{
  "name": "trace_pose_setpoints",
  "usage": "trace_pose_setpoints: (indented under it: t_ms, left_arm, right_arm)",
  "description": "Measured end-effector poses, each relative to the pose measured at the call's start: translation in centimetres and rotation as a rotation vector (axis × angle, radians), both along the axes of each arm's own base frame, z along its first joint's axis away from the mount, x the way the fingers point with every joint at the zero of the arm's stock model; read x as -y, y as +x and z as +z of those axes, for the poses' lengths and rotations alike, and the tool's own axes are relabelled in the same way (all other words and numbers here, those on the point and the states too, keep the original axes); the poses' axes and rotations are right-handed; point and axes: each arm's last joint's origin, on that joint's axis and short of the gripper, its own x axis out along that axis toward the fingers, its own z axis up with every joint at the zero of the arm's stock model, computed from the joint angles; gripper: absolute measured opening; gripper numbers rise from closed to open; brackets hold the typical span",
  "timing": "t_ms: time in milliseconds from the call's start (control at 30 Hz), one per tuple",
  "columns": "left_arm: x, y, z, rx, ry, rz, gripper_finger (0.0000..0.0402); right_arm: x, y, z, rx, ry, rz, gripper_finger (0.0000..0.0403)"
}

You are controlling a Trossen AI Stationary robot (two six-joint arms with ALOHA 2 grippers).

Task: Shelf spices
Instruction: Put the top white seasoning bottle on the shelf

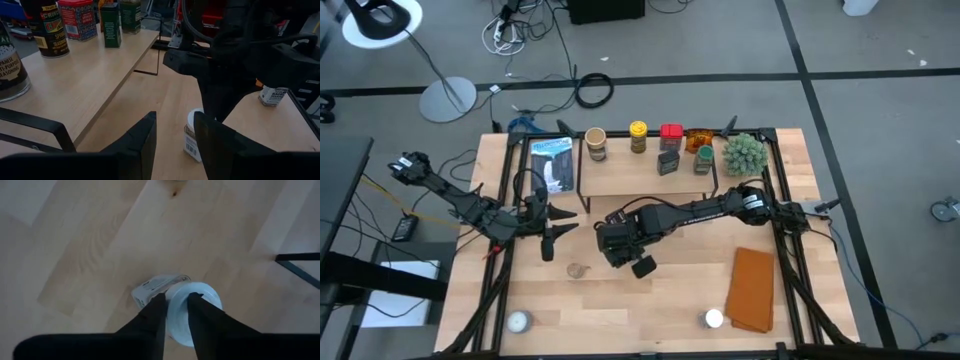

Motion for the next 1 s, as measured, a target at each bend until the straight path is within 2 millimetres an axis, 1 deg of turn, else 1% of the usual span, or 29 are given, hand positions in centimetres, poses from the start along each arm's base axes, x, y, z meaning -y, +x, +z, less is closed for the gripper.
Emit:
trace_pose_setpoints:
  t_ms: [267,533,767,900,1000]
  left_arm:
    - [0.0,0.0,0.0,-0.001,0.002,0.0,0.0135]
    - [0.0,0.0,0.0,-0.001,0.001,0.0,0.0135]
    - [0.0,0.0,0.0,-0.001,0.001,-0.001,0.0135]
    - [0.0,0.0,0.0,-0.002,-0.002,-0.011,0.0135]
    - [0.0,0.0,0.0,-0.002,-0.003,-0.012,0.0135]
  right_arm:
    - [-0.9,-0.2,0.0,0.0,0.023,-0.043,0.0077]
    - [-2.4,-0.6,0.0,-0.014,0.034,-0.018,0.009]
    - [-2.9,-0.9,0.0,-0.006,-0.04,-0.03,0.0128]
    - [-3.0,-1.0,0.7,0.001,-0.048,-0.028,0.0156]
    - [-3.0,-1.1,0.7,-0.001,-0.055,-0.017,0.0176]
